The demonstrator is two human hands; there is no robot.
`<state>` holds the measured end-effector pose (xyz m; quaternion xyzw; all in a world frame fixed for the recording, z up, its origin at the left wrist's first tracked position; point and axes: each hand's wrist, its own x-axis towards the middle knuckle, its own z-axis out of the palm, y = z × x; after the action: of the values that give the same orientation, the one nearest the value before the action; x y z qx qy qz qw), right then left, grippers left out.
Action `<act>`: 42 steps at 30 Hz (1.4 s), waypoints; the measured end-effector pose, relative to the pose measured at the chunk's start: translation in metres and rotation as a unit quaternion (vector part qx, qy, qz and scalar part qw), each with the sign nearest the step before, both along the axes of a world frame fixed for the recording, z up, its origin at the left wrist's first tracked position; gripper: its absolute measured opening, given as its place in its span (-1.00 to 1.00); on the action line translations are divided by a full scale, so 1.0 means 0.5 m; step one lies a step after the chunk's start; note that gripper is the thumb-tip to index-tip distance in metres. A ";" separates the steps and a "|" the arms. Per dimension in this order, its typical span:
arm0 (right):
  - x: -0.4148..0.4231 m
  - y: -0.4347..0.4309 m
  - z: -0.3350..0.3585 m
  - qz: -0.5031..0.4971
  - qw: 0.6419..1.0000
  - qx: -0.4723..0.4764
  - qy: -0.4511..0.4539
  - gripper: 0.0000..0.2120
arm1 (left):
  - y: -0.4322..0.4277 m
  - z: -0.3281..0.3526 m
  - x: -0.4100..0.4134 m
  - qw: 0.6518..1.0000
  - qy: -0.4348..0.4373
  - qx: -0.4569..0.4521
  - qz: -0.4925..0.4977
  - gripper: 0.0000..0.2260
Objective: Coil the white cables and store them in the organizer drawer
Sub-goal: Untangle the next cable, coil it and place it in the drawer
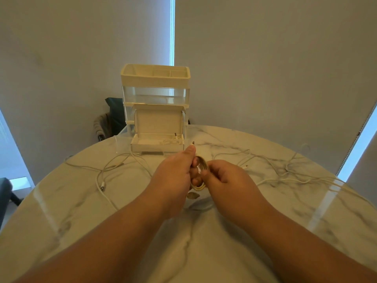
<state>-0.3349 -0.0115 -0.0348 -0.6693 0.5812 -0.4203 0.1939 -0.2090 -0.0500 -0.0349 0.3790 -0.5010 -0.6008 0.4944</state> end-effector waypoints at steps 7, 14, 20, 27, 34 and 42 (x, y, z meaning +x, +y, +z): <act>-0.016 0.000 0.013 0.014 0.995 -0.096 0.014 -0.77 | 0.001 -0.007 -0.012 0.995 0.058 0.054 -0.058 -0.61; -0.015 -0.017 -0.006 0.023 0.996 0.005 -0.087 -0.82 | 0.000 -0.005 0.003 0.994 0.011 0.087 -0.064 -0.63; -0.033 -0.008 0.013 0.011 0.993 -0.039 -0.107 -0.64 | 0.002 -0.003 0.005 0.992 -0.039 0.087 -0.088 -0.63; -0.041 -0.008 0.023 0.042 0.995 -0.005 -0.090 -0.92 | 0.013 0.010 0.003 0.986 -0.012 0.106 -0.127 -0.80; -0.034 -0.003 0.021 0.006 0.993 -0.007 -0.118 -0.91 | 0.008 0.020 0.006 0.981 0.023 0.152 -0.122 -0.80; -0.021 0.008 0.028 0.101 0.913 0.164 -0.361 -0.92 | 0.002 0.018 0.013 0.983 0.039 0.154 -0.094 -0.82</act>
<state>-0.3455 -0.0074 -0.0208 -0.4863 0.4615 -0.5101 0.5388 -0.2022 -0.0492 -0.0261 0.3782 -0.4165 -0.7286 0.3906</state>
